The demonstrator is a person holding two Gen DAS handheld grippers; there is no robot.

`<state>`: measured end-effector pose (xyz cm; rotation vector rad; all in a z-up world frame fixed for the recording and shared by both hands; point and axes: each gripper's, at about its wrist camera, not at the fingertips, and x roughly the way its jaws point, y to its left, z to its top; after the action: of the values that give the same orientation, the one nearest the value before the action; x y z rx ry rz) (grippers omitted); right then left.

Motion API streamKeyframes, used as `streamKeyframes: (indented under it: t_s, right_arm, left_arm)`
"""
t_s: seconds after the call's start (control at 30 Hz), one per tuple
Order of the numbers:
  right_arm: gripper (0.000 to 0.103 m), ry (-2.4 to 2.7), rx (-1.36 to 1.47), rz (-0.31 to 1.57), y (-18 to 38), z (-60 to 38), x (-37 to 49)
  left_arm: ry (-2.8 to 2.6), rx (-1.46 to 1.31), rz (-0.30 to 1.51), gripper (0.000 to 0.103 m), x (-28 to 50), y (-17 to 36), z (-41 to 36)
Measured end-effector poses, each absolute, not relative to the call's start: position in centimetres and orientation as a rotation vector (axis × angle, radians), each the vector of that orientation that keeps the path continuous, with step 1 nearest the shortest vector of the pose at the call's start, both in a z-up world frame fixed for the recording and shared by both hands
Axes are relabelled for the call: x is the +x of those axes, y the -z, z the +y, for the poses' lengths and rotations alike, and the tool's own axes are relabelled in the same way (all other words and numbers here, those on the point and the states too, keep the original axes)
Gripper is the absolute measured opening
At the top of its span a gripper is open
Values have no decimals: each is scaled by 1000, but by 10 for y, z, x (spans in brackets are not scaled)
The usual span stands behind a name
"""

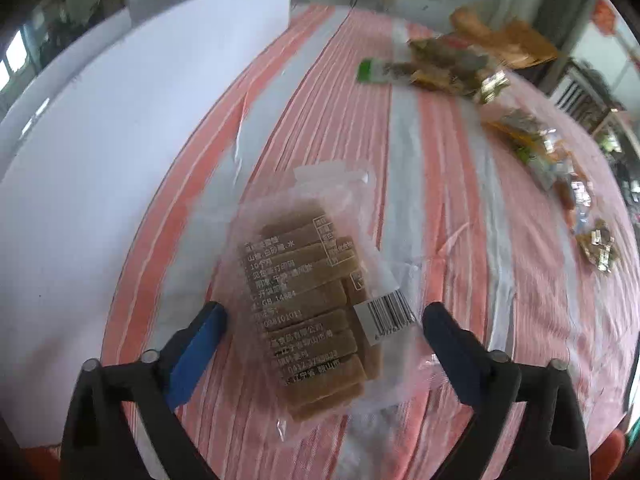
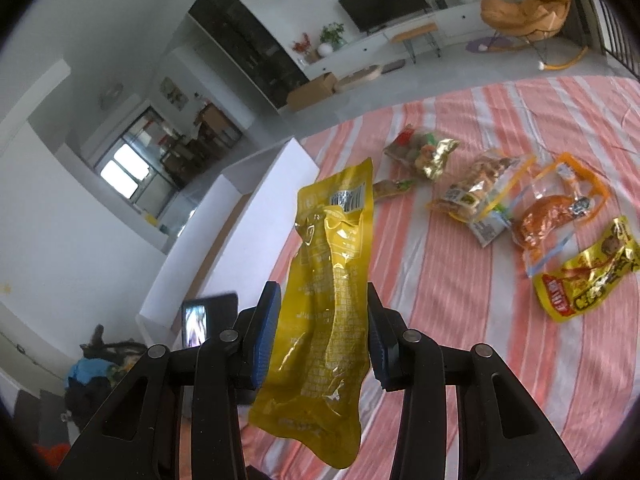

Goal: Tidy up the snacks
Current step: 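Carry the bar bag and yellow packet into the white box and release both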

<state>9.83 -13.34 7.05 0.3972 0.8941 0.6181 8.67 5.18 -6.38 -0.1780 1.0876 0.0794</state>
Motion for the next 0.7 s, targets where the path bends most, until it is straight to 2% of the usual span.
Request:
streamKeyframes:
  t_s: [0.07,0.17,0.27,0.47,0.57,0.63,0.7]
  right_arm:
    - [42,-609,407,888,-70,-140,99]
    - [42,-597,417,892,-69,-144,100]
    - [42,-595,431,901,-70,-140,102]
    - [42,-666,397,903,-94,-90,106]
    - [42,-758,376,896,-112,-40,112]
    - [42,-826,362,902,-120,0,117]
    - [42,-892,329,915,-125,47,121]
  left_arm:
    - [-9,-173,1063,53,83,61,56]
    - [87,-267,1067,47,82,55,70]
    - [172,-423,1027,47,70,39,88]
    - [255,-550,855,47,36,-36,142]
    - [166,-561,753,47,16,-71,205]
    - [74,-549,728,48,6,-78,247]
    - [-36,-561,754,53,0,-71,287]
